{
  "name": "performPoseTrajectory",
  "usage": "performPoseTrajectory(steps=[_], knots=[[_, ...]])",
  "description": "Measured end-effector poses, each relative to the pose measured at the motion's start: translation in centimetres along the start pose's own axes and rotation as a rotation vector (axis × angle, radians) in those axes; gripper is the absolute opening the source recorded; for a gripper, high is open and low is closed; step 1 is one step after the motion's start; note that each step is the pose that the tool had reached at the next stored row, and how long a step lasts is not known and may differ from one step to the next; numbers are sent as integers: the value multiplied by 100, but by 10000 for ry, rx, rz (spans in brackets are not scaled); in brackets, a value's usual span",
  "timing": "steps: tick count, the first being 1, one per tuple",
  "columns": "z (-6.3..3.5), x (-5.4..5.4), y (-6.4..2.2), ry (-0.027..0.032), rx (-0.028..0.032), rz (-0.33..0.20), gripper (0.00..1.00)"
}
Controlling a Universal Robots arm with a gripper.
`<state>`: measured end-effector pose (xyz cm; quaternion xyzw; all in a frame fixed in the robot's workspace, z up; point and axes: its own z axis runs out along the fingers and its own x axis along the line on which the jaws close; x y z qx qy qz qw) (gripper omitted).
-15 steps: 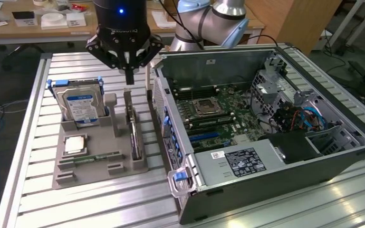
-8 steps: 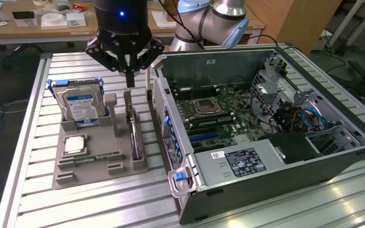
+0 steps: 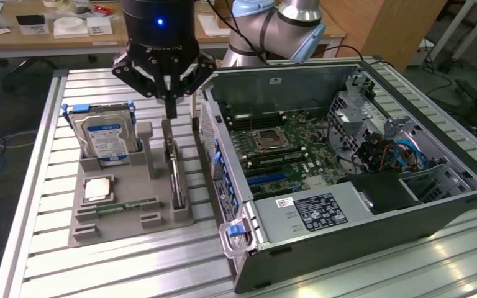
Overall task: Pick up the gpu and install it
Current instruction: 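Reach for the gpu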
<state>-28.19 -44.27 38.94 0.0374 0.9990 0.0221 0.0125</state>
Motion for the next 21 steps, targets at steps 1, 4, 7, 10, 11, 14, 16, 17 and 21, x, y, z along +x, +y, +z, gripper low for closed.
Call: performPoseTrajectory(steps=[1, 4, 7, 10, 11, 14, 16, 17, 21], knots=[[0, -1, -13, 0, 0, 0, 11], [-2, -4, -53, 0, 0, 0, 11], [-3, -7, -93, 0, 0, 0, 11], [-5, -11, -137, 0, 0, 0, 11], [-5, -12, -154, 0, 0, -1, 11], [-6, -15, -200, 0, -1, 0, 11], [-5, -17, -219, -1, -1, 0, 11], [-4, -16, -220, -1, -1, 1, 11], [1, -2, -222, -1, 0, 1, 11]])
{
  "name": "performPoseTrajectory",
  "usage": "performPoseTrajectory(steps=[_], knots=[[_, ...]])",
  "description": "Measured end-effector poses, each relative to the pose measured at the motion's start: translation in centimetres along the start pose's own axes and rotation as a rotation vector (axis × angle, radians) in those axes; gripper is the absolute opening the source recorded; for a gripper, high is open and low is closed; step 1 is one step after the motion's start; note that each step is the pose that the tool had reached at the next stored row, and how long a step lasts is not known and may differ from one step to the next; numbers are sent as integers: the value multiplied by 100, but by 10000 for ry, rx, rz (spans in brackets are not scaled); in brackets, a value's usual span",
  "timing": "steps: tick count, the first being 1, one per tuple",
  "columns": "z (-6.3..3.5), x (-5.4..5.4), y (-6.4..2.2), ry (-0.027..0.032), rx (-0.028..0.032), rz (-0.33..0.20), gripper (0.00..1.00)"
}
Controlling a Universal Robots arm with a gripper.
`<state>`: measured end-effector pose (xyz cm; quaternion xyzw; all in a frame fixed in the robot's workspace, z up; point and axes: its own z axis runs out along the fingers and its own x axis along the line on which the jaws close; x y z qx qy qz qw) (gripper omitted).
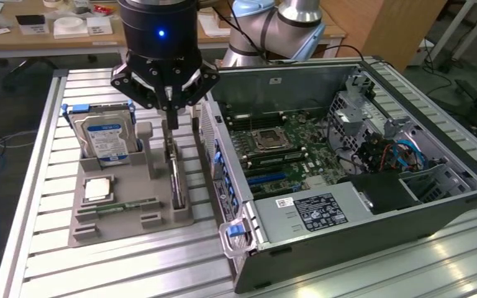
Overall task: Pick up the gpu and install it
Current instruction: 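Reach for the gpu, then pick up the gpu and move the gpu toward the slot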
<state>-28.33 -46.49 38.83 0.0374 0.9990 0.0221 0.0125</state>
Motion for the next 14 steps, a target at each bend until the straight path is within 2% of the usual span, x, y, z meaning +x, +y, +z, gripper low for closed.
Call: performPoseTrajectory(steps=[14], knots=[[5, 21, -2, 2, 1, -1, 11]])
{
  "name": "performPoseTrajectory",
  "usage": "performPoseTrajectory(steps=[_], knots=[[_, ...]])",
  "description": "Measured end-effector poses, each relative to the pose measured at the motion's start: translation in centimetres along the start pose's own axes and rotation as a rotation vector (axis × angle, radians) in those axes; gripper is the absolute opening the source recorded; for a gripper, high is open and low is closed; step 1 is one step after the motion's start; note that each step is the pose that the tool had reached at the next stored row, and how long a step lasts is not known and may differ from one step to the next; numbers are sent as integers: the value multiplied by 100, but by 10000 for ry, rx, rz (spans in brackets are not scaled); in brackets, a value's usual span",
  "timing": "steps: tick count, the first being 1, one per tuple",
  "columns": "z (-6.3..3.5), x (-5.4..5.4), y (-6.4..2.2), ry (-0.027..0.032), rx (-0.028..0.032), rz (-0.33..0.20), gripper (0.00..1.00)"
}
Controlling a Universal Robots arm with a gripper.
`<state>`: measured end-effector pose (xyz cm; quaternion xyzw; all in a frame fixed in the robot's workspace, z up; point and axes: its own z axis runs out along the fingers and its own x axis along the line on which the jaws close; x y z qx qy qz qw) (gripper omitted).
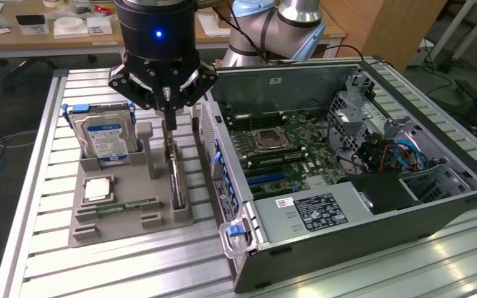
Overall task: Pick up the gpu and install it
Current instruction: 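Pick up the gpu and move the gpu toward the slot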
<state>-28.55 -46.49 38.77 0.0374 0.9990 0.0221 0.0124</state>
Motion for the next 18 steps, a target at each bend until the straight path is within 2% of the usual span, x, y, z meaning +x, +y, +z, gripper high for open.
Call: performPoseTrajectory(steps=[9, 11, 12, 14, 16, 17, 18], knots=[[0, 0, 0, 0, 0, 0, 11], [0, 0, 0, 0, 0, 0, 24], [0, 0, 0, 0, 0, 0, 24], [0, 0, 0, 0, -1, 0, 35], [0, 0, 0, -1, 0, 0, 35], [0, 0, 0, 0, -1, 1, 42], [0, 0, 0, 0, 0, 0, 42]])
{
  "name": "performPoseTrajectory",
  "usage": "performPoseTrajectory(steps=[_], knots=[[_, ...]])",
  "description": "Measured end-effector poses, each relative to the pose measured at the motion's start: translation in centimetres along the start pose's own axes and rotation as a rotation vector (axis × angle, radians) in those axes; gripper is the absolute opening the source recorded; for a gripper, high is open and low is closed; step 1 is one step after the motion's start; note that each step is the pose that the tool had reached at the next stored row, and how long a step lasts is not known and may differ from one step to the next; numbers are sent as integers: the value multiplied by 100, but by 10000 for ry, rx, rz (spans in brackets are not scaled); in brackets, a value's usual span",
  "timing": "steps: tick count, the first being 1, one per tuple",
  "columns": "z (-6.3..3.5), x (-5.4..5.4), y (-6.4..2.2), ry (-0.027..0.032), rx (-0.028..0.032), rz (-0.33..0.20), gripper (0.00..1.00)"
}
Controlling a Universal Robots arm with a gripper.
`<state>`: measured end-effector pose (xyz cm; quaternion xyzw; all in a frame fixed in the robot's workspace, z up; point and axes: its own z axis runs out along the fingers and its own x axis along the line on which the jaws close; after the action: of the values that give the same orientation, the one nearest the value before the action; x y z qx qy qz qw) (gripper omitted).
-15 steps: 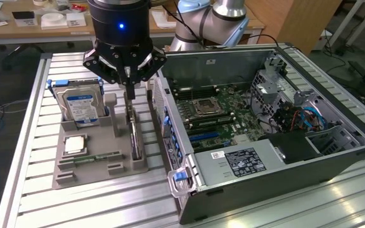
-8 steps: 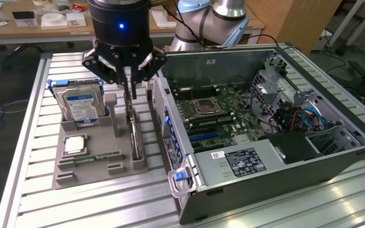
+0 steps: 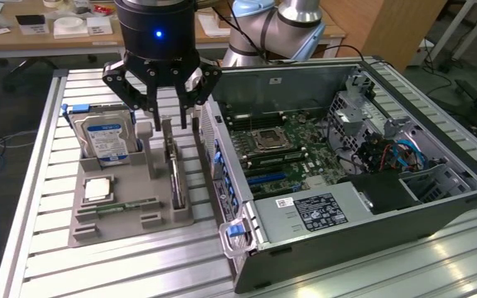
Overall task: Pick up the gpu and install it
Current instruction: 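Pick up the gpu and move the gpu toward the slot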
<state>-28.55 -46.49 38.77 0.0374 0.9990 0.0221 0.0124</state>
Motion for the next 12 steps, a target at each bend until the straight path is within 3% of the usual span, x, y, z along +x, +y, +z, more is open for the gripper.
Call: performPoseTrajectory(steps=[6, 12], knots=[[8, 0, 0, -2, -2, 0, 42], [107, 3, -5, 0, 0, 0, 42]])
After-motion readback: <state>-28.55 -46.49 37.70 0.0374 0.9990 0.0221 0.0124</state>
